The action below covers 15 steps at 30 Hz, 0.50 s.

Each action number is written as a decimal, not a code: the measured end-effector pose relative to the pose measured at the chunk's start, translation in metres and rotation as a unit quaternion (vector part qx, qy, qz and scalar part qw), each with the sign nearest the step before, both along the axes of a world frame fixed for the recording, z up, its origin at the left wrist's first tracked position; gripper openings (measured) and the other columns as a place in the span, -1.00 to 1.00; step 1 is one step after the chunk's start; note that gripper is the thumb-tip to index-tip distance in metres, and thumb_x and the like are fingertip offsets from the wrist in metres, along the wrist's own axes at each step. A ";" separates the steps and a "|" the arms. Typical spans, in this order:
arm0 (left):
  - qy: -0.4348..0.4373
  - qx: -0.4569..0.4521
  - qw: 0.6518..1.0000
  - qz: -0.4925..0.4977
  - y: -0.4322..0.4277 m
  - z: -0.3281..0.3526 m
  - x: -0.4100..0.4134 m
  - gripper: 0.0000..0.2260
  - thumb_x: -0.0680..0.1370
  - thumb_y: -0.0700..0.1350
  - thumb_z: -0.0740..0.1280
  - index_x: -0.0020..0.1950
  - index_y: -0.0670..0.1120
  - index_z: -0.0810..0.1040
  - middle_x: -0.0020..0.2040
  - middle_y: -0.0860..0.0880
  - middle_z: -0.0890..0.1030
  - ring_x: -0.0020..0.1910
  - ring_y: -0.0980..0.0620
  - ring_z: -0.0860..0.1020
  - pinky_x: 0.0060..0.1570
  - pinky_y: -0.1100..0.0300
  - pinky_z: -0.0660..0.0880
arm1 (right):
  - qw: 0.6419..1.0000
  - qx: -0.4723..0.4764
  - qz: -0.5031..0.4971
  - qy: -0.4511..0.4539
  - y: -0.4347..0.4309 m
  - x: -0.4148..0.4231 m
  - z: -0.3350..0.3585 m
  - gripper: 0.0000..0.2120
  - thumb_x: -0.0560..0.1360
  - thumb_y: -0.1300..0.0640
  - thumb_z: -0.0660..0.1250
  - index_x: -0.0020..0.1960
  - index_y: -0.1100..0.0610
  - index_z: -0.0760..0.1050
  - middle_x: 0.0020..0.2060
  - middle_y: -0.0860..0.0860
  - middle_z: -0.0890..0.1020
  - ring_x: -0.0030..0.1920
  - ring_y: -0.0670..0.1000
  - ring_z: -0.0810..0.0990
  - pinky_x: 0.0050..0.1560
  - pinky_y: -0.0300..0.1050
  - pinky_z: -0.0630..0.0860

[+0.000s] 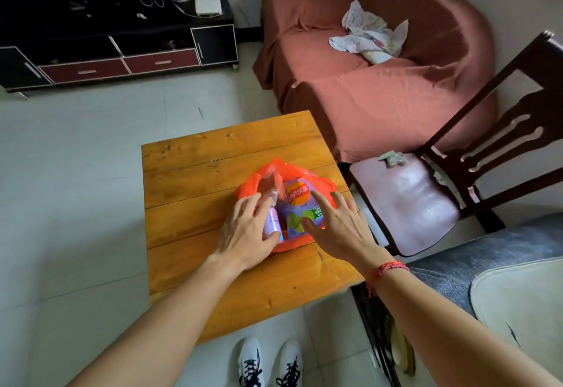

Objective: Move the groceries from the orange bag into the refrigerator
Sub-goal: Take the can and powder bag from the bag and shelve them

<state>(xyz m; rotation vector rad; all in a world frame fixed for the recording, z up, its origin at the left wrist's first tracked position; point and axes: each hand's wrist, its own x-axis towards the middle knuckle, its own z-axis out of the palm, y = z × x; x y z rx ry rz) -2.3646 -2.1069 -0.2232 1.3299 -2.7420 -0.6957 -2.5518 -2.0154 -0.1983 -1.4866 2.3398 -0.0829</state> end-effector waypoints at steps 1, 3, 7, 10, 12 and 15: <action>-0.001 0.006 1.000 -0.005 -0.002 -0.006 -0.004 -0.35 0.52 0.10 0.33 0.56 0.02 0.19 0.54 -0.03 0.21 0.52 -0.08 0.14 0.38 0.01 0.33 | 1.000 0.003 -0.001 -0.004 -0.007 -0.002 -0.003 -0.32 0.57 -0.31 0.13 0.60 -0.12 0.06 0.46 0.13 0.31 0.38 0.22 0.34 0.27 0.14 0.38; -0.002 0.030 1.000 -0.007 -0.005 -0.019 -0.012 -0.37 0.53 0.03 0.35 0.55 -0.01 0.22 0.52 -0.03 0.23 0.49 -0.10 0.17 0.38 0.02 0.34 | 1.000 0.014 0.008 -0.013 -0.022 -0.005 -0.011 -0.33 0.58 -0.30 0.13 0.61 -0.12 0.05 0.44 0.13 0.33 0.34 0.22 0.36 0.24 0.12 0.38; -0.015 0.087 0.996 0.004 -0.011 -0.046 -0.029 -0.43 0.55 -0.02 0.34 0.53 -0.06 0.25 0.46 0.01 0.27 0.42 -0.10 0.27 0.30 0.01 0.40 | 0.998 0.028 0.016 -0.063 -0.055 -0.014 -0.033 -0.37 0.58 -0.26 0.15 0.58 -0.11 0.10 0.39 0.16 0.39 0.34 0.25 0.38 0.22 0.13 0.44; -0.029 0.119 0.992 0.024 -0.021 -0.064 -0.038 -0.47 0.57 -0.02 0.32 0.50 -0.07 0.28 0.46 -0.02 0.29 0.42 -0.11 0.30 0.29 0.03 0.39 | 0.994 0.043 0.007 -0.102 -0.079 -0.021 -0.055 -0.38 0.57 -0.24 0.18 0.56 -0.09 0.16 0.39 0.18 0.42 0.34 0.27 0.39 0.25 0.14 0.44; -0.025 0.151 0.986 0.062 -0.029 -0.078 -0.042 -0.49 0.55 0.00 0.31 0.47 -0.07 0.33 0.43 -0.06 0.36 0.39 -0.13 0.36 0.30 0.00 0.40 | 0.990 0.050 -0.001 -0.128 -0.095 -0.025 -0.070 -0.39 0.56 -0.20 0.21 0.55 -0.06 0.20 0.37 0.19 0.45 0.34 0.28 0.41 0.27 0.14 0.44; 0.004 0.196 0.969 0.148 -0.039 -0.102 -0.048 -0.56 0.51 0.00 0.30 0.38 -0.06 0.42 0.32 -0.12 0.49 0.35 -0.17 0.42 0.32 0.03 0.37 | 0.988 0.043 -0.001 -0.151 -0.121 -0.030 -0.093 -0.40 0.56 -0.15 0.25 0.53 0.04 0.25 0.34 0.21 0.51 0.32 0.28 0.46 0.24 0.14 0.46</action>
